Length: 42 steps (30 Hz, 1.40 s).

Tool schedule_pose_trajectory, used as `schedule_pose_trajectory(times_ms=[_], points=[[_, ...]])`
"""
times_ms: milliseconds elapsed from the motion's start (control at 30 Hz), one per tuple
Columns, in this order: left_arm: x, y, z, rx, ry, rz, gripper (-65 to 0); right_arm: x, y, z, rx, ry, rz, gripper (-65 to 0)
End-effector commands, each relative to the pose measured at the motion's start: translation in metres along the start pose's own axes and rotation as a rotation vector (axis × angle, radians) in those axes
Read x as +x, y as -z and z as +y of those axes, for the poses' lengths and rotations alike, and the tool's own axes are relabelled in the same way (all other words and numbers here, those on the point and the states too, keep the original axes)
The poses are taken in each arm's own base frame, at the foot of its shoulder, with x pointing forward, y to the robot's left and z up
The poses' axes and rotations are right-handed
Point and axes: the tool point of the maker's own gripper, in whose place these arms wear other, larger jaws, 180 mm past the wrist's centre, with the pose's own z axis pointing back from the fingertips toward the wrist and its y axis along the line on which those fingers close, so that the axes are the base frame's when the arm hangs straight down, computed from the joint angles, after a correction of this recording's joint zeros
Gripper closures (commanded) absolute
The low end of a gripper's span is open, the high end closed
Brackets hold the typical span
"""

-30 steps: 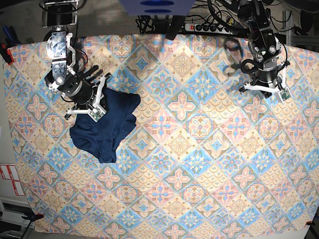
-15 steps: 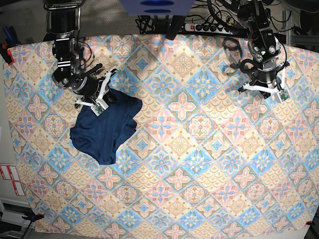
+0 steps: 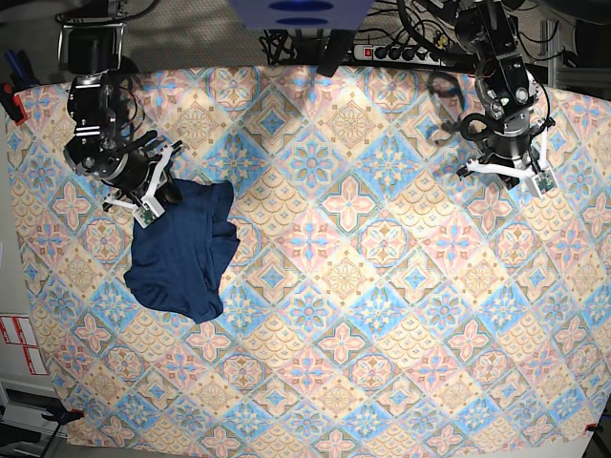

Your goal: Fold the T-shirt properly

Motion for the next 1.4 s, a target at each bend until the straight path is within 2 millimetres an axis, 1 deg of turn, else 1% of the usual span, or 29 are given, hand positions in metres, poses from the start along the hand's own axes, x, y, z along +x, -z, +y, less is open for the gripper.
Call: schedule_pose_trajectory(times_ms=[0, 67, 167, 233, 333, 500, 633, 700, 767, 800, 933, 967, 1033, 1133, 1233, 1267, 1333, 1367], points=[[0.012, -0.002, -0.001, -0.003, 0.007, -0.044, 0.0, -0.015, -0.007, -0.018, -0.051, -0.035, 0.084, -1.4], [0.012, -0.002, -0.001, -0.003, 0.007, -0.044, 0.0, -0.015, -0.009, -0.022, -0.057, -0.039, 0.086, -1.4], [0.012, -0.002, -0.001, -0.003, 0.007, -0.044, 0.0, 0.0, -0.008, -0.032, -0.075, -0.051, 0.061, -1.4], [0.012, -0.002, -0.001, -0.003, 0.007, -0.044, 0.0, 0.001, -0.008, -0.034, -0.077, -0.052, 0.06, -1.4], [0.012, -0.002, -0.001, -0.003, 0.007, -0.044, 0.0, 0.002, -0.013, -0.044, -0.105, -0.033, 0.053, -1.4], [0.011, -0.002, -0.001, -0.004, 0.008, -0.042, 0.0, 0.003, -0.015, -0.047, -0.114, -0.032, 0.05, -1.4], [0.01, -0.002, 0.0, -0.002, 0.01, -0.039, 0.0, 0.003, -0.015, -0.045, -0.112, -0.033, 0.05, -1.4], [0.009, -0.003, 0.0, -0.001, 0.011, -0.037, 0.0, 0.011, -0.017, -0.046, -0.119, -0.048, 0.032, -1.4], [0.009, -0.003, 0.0, -0.001, 0.011, -0.037, 0.0, 0.02, -0.019, -0.045, -0.125, -0.064, 0.01, -1.4], [0.009, -0.003, 0.001, -0.001, 0.012, -0.036, 0.0, 0.02, -0.021, -0.043, -0.124, -0.072, 0.008, -1.4], [0.006, -0.005, 0.002, 0.001, 0.015, -0.031, 0.0, 0.03, -0.036, -0.042, -0.162, -0.086, -0.035, -1.4], [0.006, -0.005, 0.002, 0.001, 0.015, -0.031, 0.0, 0.035, -0.038, -0.04, -0.168, -0.08, -0.054, -1.4], [0.006, -0.005, 0.003, 0.001, 0.015, -0.03, 0.0, 0.048, -0.042, -0.04, -0.19, -0.079, -0.093, -1.4], [0.0, -0.007, 0.006, 0.005, 0.023, -0.017, 0.0, 0.044, -0.053, -0.037, -0.209, -0.086, -0.081, -1.4], [-0.007, -0.01, 0.007, -0.002, 0.013, 0.003, 0.0, 0.042, -0.063, -0.026, -0.211, -0.115, -0.063, -1.4], [-0.013, -0.012, 0.008, -0.008, 0.002, 0.018, 0.0, 0.041, -0.066, -0.022, -0.21, -0.127, -0.061, -1.4], [-0.015, -0.02, 0.008, -0.033, -0.027, 0.027, 0.0, 0.038, -0.076, -0.014, -0.214, -0.146, -0.042, -1.4], [-0.017, -0.026, 0.008, -0.046, -0.041, 0.036, 0.0, 0.037, -0.078, -0.006, -0.21, -0.143, -0.039, -1.4]])
